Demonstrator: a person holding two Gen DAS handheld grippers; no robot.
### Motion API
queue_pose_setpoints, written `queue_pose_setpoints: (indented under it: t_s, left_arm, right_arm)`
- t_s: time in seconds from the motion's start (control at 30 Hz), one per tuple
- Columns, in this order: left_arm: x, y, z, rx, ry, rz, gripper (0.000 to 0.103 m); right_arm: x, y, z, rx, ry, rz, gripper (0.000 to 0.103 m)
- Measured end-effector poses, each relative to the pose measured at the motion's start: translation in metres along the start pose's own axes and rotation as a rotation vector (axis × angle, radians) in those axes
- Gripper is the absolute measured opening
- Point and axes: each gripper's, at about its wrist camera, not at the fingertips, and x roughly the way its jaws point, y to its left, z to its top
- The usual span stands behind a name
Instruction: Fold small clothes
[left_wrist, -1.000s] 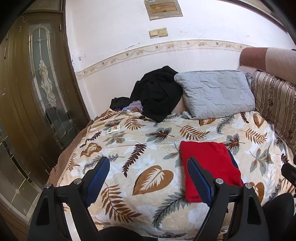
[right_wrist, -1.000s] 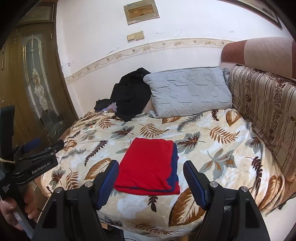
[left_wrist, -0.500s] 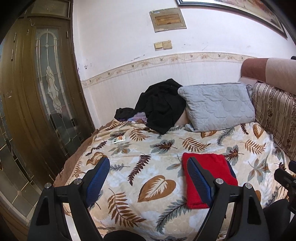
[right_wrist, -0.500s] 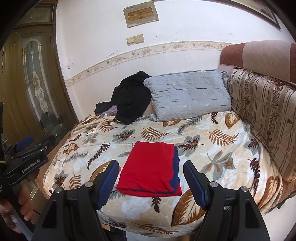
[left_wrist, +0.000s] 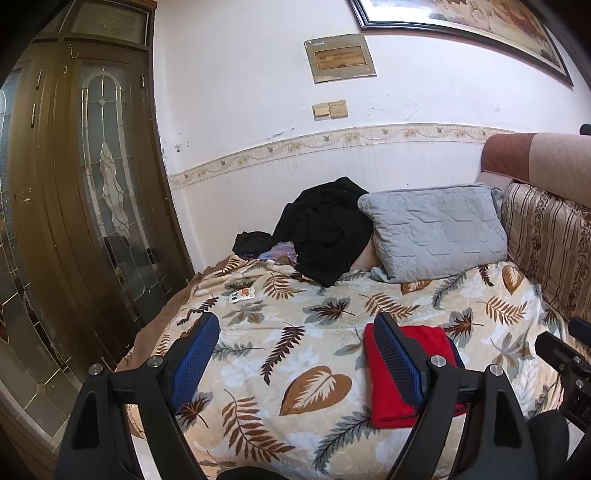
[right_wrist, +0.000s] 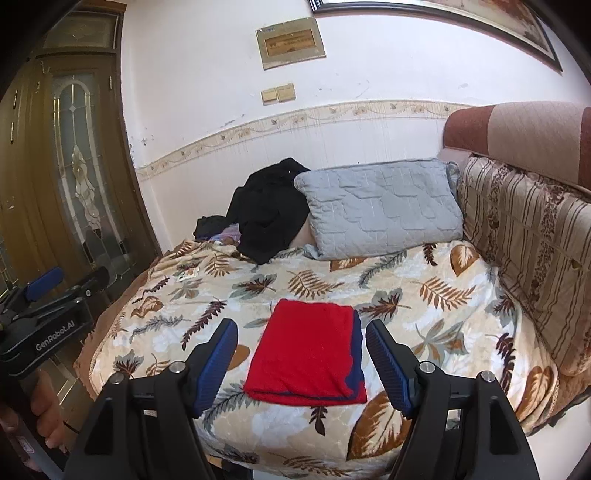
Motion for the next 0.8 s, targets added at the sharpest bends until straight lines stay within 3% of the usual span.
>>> queue_pose_setpoints:
  t_s: [0.37,0.8]
  left_arm:
    - [0.012,-0.003,0.010,-0.011,0.011,0.014,0.086]
    - [0.025,-0.018,0.009,0.019,0.012,-0.027,0.086]
  right_arm:
    - [0.011,0.006,0.027,-0.027,-0.044,0.014,0.076]
    - [0.030,-0.008,0.022,-0.018,-0.021,-0.016,0.076]
